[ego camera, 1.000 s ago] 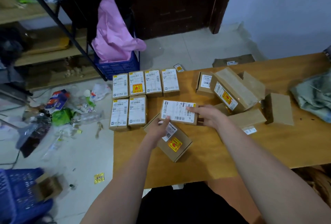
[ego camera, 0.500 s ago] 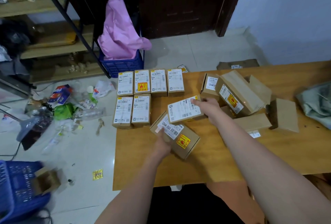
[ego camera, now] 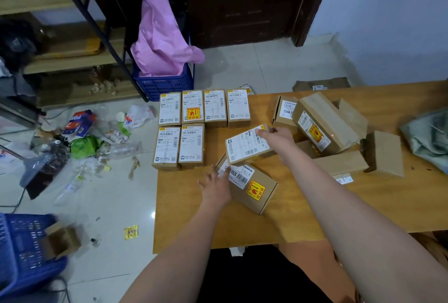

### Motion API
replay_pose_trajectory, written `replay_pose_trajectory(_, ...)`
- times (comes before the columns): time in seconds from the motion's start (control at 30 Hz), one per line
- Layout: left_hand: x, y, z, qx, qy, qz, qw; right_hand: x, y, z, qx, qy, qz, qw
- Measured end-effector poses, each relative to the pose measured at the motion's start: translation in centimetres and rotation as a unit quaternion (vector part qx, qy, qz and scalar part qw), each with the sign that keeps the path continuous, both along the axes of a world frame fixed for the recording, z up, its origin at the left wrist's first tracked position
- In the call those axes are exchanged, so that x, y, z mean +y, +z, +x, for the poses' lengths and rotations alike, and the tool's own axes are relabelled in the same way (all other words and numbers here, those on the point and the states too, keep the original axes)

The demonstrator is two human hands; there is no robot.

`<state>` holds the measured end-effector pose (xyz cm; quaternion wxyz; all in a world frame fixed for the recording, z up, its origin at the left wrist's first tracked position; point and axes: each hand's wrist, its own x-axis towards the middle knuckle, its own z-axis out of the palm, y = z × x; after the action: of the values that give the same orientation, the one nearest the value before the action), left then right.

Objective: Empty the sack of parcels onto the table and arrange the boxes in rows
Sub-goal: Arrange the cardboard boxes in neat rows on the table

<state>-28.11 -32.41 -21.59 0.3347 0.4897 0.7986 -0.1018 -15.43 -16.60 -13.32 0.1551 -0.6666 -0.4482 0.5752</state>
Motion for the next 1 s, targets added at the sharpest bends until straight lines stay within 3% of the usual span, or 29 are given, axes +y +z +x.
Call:
replay_pose_trajectory(0.17, 0.2, 1.0, -1.3, 0.008, -0.018, 0.002, 1.0, 0.4, 0.1, -1.1, -0.01, 0.013, -0.003, 1.0)
replay_pose_trajectory(0.3, 0.7, 1.7, -2.7, -0.075, -0.009, 0.006, 0.997, 0.1, 0.2, -2.4, -0.011, 0.021, -0.013, 1.0)
replay_pose_trajectory(0.37, 0.6, 2.5, -3.7, -0.097, 0.029, 0.052, 0.994, -0.1, 0.3, -3.2, -0.005, 0.009, -0.023, 1.0)
replay_pose_trajectory(0.47, 0.4, 3.3, -6.0, -0.016, 0.142, 0.192, 0.971, -0.2, 0.1, -4.1, 0.002, -0.023, -0.025, 0.999)
replay_pose_trajectory(0.53, 0.1, 3.2, -8.3, 0.02, 0.227, 0.231, 0.946, -0.1, -0.1, -4.7, -0.009, -0.025, -0.023, 0.999)
replay_pose_trajectory(0.67, -0.4, 1.9, -13.2, 0.006, 0.328, 0.182, 0.927, 0.1, -0.8, -6.1, -0.04, 0.028, -0.025, 0.998)
replay_pose_trajectory(0.8, -0.7, 0.9, -16.5, -0.029, 0.361, 0.127, 0.923, 0.6, -0.9, -8.5, -0.128, 0.154, 0.055, 0.978)
replay_pose_trajectory(1.0, -0.3, -0.1, -18.4, -0.094, 0.393, 0.149, 0.902, 0.2, -2.3, -13.1, -0.226, 0.162, 0.144, 0.95)
